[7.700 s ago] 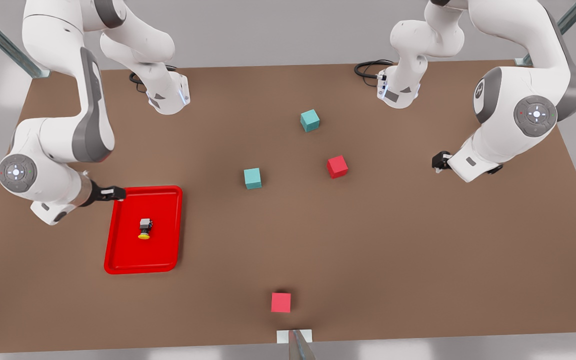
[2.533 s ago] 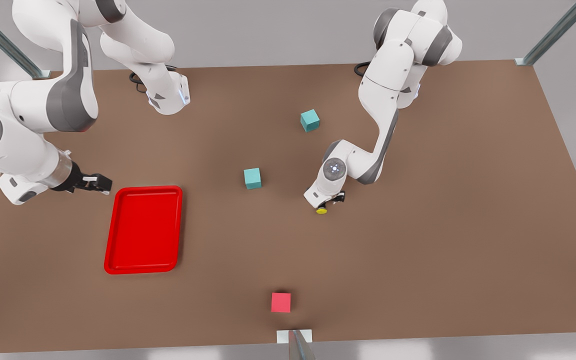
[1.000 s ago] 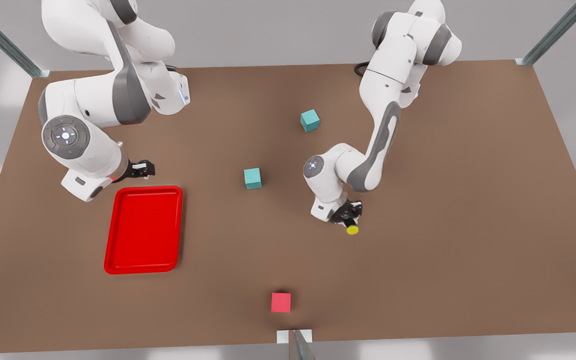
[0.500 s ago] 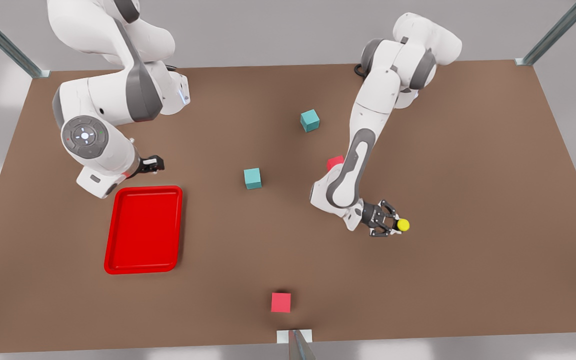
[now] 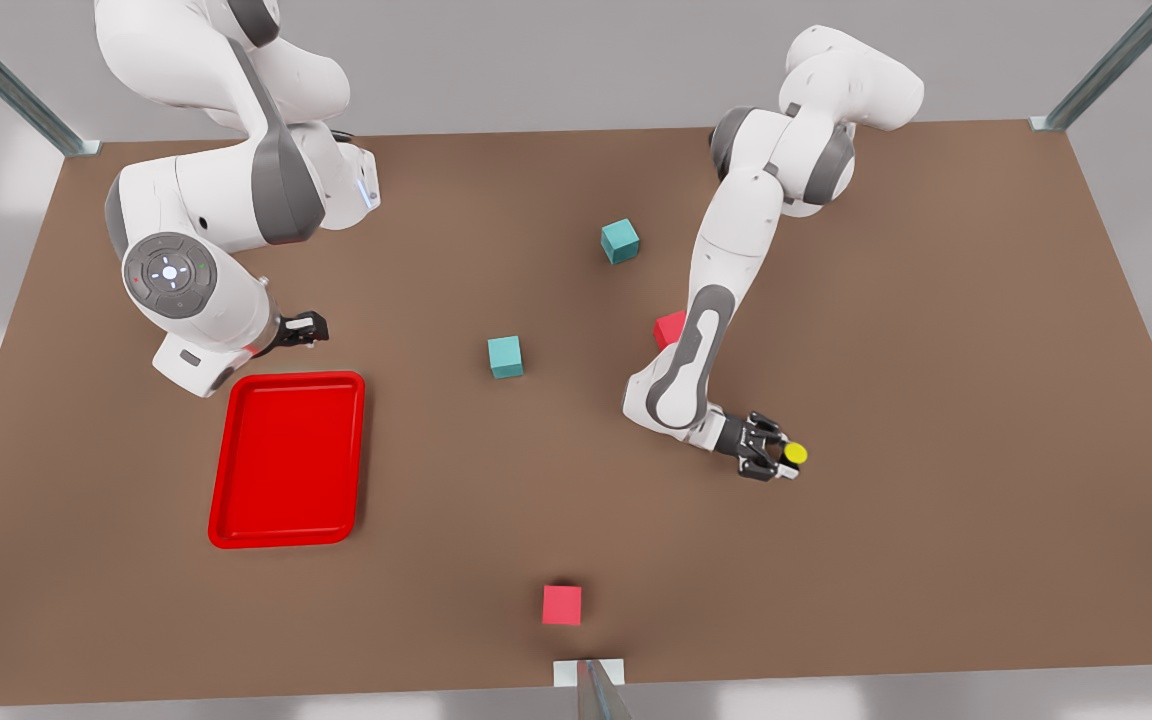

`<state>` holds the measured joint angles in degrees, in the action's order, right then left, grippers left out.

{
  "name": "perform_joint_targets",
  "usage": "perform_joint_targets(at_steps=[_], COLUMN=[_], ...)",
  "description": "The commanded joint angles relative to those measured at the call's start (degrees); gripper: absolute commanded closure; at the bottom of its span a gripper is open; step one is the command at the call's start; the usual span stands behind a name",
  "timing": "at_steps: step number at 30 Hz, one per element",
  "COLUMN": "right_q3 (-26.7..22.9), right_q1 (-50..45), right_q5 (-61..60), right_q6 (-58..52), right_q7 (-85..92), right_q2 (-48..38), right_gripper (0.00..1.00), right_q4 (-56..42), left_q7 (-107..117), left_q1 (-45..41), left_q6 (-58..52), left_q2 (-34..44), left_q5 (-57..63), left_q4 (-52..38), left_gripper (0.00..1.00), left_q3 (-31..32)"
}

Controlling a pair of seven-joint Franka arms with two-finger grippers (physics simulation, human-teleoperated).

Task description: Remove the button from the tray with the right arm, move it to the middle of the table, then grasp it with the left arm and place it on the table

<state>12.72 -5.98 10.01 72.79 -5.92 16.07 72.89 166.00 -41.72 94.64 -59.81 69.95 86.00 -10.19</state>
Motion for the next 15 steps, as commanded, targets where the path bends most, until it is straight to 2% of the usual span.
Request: perform_joint_targets(at_steps=[1,15], right_q3=[0.02,0.02], right_q1=[0.00,-0.79], right_q5=[-0.08,0.27], right_q6=[-0.02,-0.02], right_q7=[-0.14,-0.14], right_q2=[-0.08,-0.08], right_gripper=[0.00,0.00], right_q4=[-0.02,-0.38], left_q7=[27.88,27.00], left_q1=[-0.11,-0.20], left_q6=[0.02,-0.33], left_q2=[-0.04,1.10], left_q5=[-0.60,-0.43], left_q4=[-0.04,-0.04], left_gripper=[0.00,0.00], left_q3=[0.00,-0.09])
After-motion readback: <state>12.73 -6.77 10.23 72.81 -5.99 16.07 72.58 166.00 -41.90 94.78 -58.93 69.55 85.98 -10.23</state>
